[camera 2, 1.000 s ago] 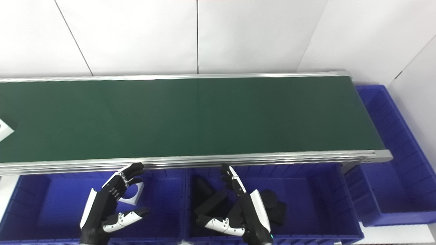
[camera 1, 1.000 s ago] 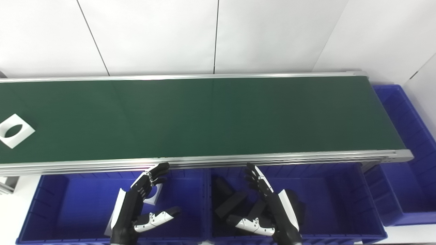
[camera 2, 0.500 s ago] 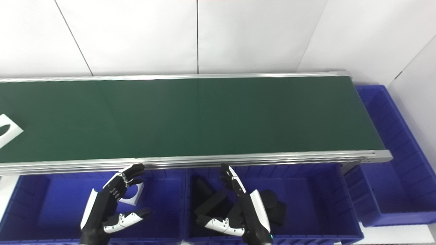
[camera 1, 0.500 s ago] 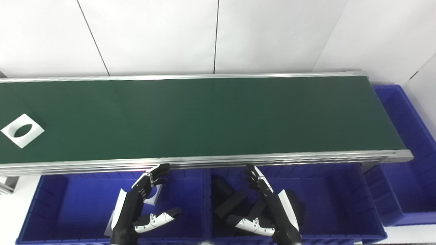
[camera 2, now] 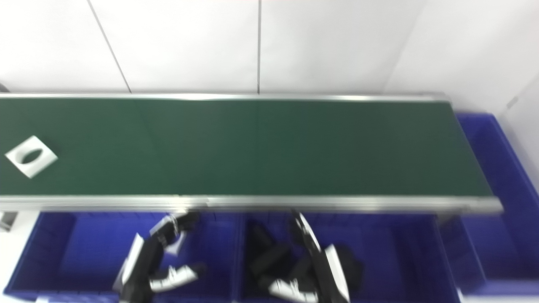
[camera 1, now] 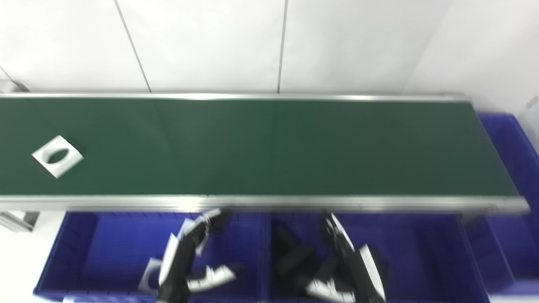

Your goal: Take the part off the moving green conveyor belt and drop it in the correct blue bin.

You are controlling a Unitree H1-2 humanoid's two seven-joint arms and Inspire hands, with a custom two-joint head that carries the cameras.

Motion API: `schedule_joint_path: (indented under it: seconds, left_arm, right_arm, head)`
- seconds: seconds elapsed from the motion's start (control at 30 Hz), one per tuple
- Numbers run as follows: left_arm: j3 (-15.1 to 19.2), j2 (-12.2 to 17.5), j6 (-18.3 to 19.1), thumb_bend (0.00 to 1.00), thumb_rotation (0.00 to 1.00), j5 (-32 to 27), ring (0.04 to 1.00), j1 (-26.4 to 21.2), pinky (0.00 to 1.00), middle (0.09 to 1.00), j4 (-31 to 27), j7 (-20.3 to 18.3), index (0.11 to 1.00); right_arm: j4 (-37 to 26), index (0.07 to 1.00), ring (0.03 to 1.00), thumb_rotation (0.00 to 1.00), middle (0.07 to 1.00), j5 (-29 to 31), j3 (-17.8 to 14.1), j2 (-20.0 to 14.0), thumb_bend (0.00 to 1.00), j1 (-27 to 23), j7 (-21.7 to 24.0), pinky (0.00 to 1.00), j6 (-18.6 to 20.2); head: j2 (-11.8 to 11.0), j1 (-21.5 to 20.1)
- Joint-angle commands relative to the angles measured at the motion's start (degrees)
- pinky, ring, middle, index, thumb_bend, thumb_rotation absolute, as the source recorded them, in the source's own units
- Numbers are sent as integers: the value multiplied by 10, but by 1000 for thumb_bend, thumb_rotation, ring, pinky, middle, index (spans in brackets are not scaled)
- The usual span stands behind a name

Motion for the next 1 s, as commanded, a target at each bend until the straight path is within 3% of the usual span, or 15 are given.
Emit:
schedule_joint_path:
  seconds: [0.0,0.3,0.6,0.8,0.97]
  left_arm:
    - [-10,3,-14,894,380,0,741,-13,671,762,1,24,716]
    - [-71,23,-14,924,362,31,724,-39,647,754,26,110,699]
    - [-111,37,-14,938,355,32,722,-59,642,753,33,157,696]
    - [-122,46,-14,953,370,26,701,-69,615,734,12,185,689]
    - [-103,50,-14,973,345,10,694,-69,607,731,-57,177,685]
  right_arm:
    - [-2,960,877,411,906,15,-4,1,822,-5,0,828,-32]
    - [3,970,893,392,906,26,-12,-5,805,-6,8,847,-26]
    - [13,980,906,370,913,35,-17,-7,788,-13,14,874,-27]
    - [28,978,900,358,909,38,-17,-6,784,-21,12,878,-39]
    - [32,980,901,348,906,42,-18,-5,782,-26,12,885,-41]
  head:
    - [-7,10]
    - [-25,35]
    - [-38,53]
    - [-41,57]
    - [-46,70]
